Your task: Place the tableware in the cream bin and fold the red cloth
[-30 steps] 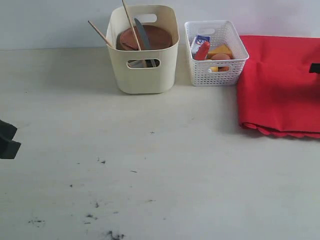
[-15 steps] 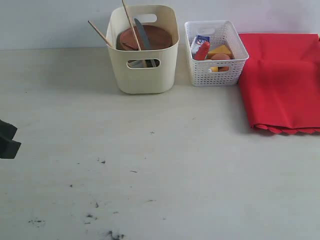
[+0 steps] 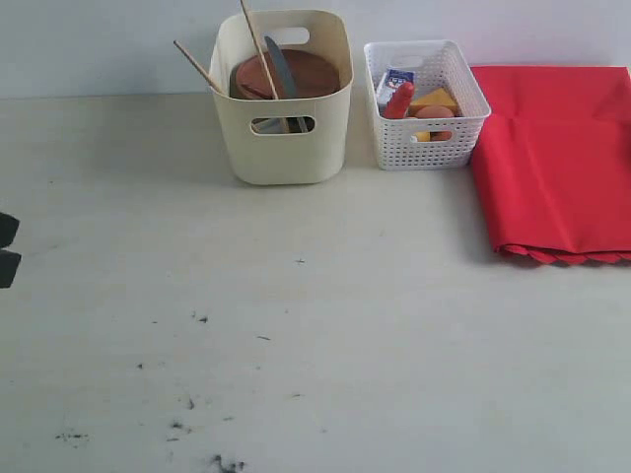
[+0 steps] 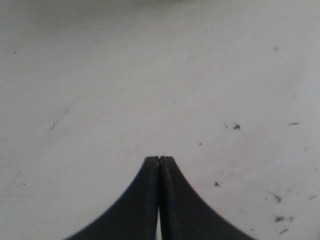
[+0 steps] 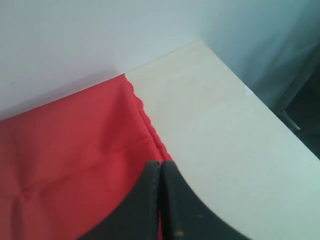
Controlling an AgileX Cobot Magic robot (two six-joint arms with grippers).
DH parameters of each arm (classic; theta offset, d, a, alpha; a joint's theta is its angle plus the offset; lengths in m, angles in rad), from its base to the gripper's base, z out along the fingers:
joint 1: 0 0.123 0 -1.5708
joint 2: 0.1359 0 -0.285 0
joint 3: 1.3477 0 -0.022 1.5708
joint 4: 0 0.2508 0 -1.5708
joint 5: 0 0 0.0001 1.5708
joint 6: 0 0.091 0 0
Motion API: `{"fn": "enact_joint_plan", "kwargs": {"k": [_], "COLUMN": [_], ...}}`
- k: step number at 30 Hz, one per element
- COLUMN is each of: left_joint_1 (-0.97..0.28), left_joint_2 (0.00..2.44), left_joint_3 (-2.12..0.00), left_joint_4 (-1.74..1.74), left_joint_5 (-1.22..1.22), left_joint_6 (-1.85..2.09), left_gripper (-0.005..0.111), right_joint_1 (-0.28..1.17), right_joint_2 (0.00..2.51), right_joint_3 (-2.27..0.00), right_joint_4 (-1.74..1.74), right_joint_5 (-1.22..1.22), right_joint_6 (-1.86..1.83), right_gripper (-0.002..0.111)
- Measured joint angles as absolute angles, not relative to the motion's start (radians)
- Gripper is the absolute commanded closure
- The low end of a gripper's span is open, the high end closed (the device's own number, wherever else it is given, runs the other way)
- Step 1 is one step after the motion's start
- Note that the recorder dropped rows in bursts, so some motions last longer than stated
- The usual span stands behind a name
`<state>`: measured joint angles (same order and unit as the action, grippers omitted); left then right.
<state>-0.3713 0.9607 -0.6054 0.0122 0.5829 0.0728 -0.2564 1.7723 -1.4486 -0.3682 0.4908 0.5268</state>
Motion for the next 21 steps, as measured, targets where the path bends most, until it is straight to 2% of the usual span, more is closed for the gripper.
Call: {"fn": "enact_joint_plan", "kwargs": {"k": [9,14,21], "left_joint_1": [-0.371,-0.371,-0.371], "left_joint_2": [0.58,0.452,0.433], "left_joint_3": [-0.605,-0.605,-0.605], "left_joint_4": [0.012,0.012,0.012], "left_joint_5": [0.576,0.587,0.593], "left_joint_6": [-0.018,-0.027,-0.027], "left_gripper": [0.105,0.105,0.105], "right_joint_1": [-0.043,-0.004,0.0], "right_joint_2": [1.332,1.277,1.277], "right_joint_3": [-0.947,-0.917,-0.915], "right_joint_4": [-0.325,-0.309,-0.309], "right_joint_5": [0.257,0.246,0.244], "right_joint_6": [0.527,0.527,0.527], "right_gripper": [0.108,0.108,0.108]}}
